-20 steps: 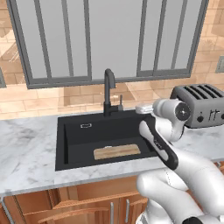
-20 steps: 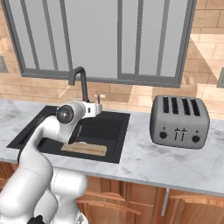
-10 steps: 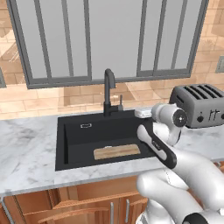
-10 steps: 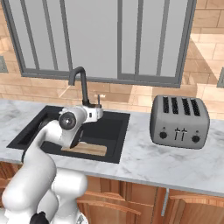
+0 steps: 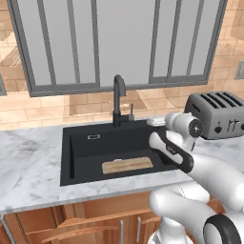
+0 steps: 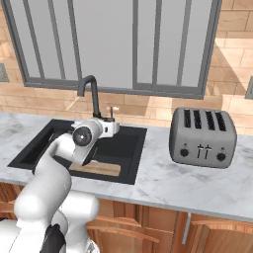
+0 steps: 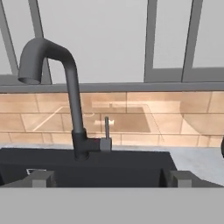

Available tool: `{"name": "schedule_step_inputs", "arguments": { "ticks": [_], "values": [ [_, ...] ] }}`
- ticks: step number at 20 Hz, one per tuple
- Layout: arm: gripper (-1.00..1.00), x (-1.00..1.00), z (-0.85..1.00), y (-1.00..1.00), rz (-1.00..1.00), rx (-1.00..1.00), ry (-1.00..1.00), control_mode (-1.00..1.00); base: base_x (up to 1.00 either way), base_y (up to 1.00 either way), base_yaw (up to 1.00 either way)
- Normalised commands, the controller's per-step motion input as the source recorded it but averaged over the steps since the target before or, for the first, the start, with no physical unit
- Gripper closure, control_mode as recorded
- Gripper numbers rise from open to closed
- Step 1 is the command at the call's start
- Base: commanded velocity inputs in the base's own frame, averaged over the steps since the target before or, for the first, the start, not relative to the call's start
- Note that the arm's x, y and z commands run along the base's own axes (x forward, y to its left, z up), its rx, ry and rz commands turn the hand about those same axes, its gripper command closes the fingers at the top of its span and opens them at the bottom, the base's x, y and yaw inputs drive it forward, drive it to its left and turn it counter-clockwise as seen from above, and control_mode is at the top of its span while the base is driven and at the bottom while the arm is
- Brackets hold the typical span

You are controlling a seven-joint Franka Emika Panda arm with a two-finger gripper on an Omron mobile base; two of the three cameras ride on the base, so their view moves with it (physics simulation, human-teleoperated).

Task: Turn on the sink faucet with hot water and rinse the cutting board for ten seconds, then turn off the faucet. Push the cutting board to reach the water if necessary.

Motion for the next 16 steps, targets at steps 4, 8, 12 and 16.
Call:
{"name": "schedule_step_inputs", "arguments": {
  "ticks": [4,8,12,16],
  "values": [
    [-1.00,0.11,-0.04,0.00,0.00,0.00,0.00,-1.00,0.00,0.00,0.00],
    [-1.00,0.12,-0.06,0.00,0.00,0.00,0.00,-1.00,0.00,0.00,0.00],
    [-1.00,0.16,-0.10,0.00,0.00,0.00,0.00,-1.00,0.00,0.00,0.00],
    [-1.00,0.16,-0.08,0.00,0.00,0.00,0.00,-1.00,0.00,0.00,0.00]
  ]
}}
